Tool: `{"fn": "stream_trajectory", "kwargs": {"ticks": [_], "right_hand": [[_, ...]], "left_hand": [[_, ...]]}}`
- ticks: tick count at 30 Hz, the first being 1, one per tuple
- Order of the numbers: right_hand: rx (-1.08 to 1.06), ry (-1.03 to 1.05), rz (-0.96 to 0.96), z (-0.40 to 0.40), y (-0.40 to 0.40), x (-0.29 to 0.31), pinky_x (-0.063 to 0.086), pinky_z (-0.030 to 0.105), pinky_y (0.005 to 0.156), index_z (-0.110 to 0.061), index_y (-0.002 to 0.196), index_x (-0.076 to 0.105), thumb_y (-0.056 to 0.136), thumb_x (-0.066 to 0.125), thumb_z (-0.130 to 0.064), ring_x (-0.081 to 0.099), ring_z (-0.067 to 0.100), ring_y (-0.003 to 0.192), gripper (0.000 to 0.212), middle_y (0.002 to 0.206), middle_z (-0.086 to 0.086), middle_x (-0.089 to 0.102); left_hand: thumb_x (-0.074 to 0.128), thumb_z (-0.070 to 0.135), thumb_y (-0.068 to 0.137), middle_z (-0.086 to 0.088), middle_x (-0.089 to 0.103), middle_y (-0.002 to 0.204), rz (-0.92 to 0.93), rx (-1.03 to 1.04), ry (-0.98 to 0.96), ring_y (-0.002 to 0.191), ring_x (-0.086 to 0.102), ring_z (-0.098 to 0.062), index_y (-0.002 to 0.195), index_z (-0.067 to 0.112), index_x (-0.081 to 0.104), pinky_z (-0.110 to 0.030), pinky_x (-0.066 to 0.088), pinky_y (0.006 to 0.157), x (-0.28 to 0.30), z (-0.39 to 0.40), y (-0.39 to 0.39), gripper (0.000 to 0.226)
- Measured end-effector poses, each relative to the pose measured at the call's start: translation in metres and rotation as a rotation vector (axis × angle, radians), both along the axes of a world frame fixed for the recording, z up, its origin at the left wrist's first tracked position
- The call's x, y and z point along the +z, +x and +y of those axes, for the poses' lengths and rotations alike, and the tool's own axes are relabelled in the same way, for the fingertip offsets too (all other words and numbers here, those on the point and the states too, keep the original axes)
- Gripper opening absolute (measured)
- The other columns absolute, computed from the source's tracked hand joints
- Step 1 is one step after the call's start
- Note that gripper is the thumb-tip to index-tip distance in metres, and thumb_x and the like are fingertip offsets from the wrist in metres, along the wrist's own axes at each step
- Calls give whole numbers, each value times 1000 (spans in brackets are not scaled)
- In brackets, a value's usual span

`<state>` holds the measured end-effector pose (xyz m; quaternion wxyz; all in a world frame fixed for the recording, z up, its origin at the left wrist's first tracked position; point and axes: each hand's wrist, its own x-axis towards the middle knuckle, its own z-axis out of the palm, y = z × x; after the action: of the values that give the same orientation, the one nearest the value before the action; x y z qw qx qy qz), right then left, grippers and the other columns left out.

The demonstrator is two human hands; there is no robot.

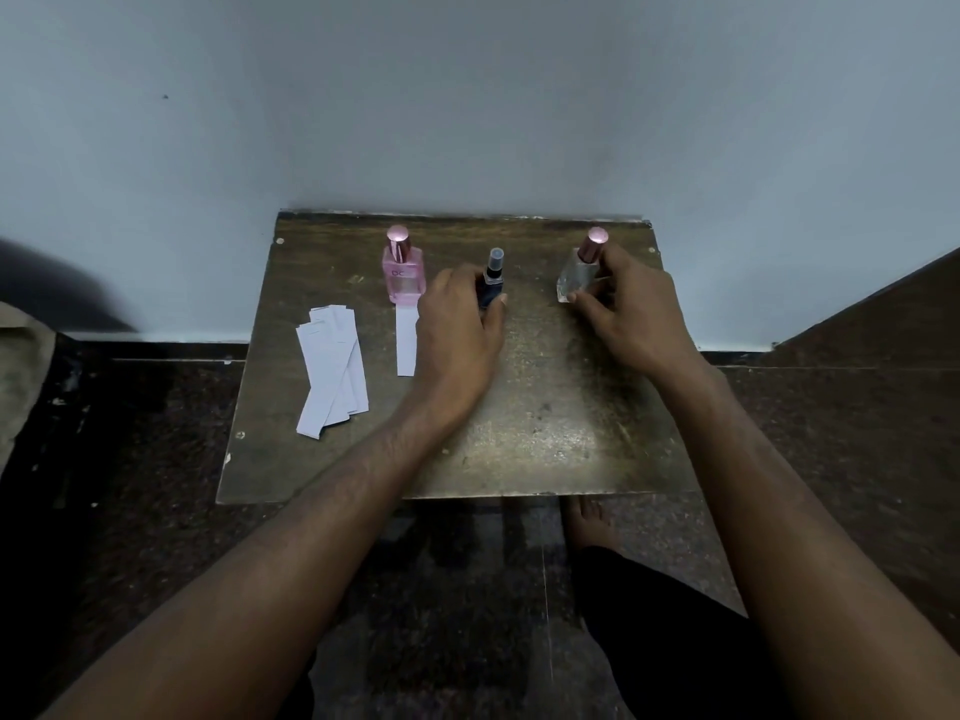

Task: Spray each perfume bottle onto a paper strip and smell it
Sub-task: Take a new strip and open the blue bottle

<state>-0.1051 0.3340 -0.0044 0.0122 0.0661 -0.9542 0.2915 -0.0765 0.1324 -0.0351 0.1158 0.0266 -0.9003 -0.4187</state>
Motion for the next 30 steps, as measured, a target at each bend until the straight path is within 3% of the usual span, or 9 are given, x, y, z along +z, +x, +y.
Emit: {"fn": "stream_trajectory", "kwargs": {"ticks": [2,4,7,10,13,16,18,22,30], "right_hand": [[-13,-23,-22,-2,1,0,40,2,74,-20,136,61,90,81,-20,58,-11,77,50,102,-13,64],[-32,-33,-43,0,1,0,37,-5,69,-19,139,58,85,87,-19,55,-18,76,60,105,-12,65],[-85,-55,-32,6,4,6,35,-6,69,-18,145,52,80,90,-18,60,0,84,75,110,-9,63],[-122,-23,69,10,16,15,41,6,85,-14,148,50,79,90,-22,60,10,104,80,125,-2,65],[-120,-67,315,11,33,26,53,23,84,-12,132,62,85,84,-22,66,14,92,53,111,1,71],[-75,-112,429,-1,50,31,53,16,71,-14,102,73,92,77,-20,66,9,74,12,89,-4,73],[-30,-129,286,-14,60,31,50,10,71,-19,102,77,99,71,-29,66,1,77,12,90,-9,73],[100,-318,-165,-37,74,26,57,19,82,-25,126,73,108,56,-42,71,1,96,30,107,-9,77],[2,-853,-308,-64,111,20,62,57,94,-11,127,71,106,62,-15,77,33,106,23,110,13,80]], "left_hand": [[74,22,99,4,69,108,6,-6,-1,94,63,-10,118,14,72,-28,56,84,2,-2,-1,20],[75,23,98,4,70,107,8,-15,-6,92,65,-10,117,15,74,-27,57,82,2,-2,-2,20],[76,25,98,4,72,107,-12,-22,-7,89,65,-8,118,16,74,-18,52,77,3,0,-3,22],[75,26,99,5,73,109,-29,-70,-2,89,65,-6,121,16,74,-8,46,74,6,2,3,25],[76,28,98,9,73,105,-25,-172,0,83,65,-1,120,17,74,-3,44,72,14,1,12,25],[80,34,94,15,69,98,-61,-237,27,81,65,6,123,19,73,-4,47,71,18,-2,26,33],[82,33,93,21,66,90,-86,-279,58,75,64,8,123,20,73,-3,46,70,20,-5,38,34],[83,22,91,15,72,83,-68,-306,100,74,70,-2,118,21,77,-7,48,64,30,-14,52,27],[82,20,91,14,79,87,-123,-260,185,78,74,8,125,20,75,-7,53,71,47,-26,93,34]]}}
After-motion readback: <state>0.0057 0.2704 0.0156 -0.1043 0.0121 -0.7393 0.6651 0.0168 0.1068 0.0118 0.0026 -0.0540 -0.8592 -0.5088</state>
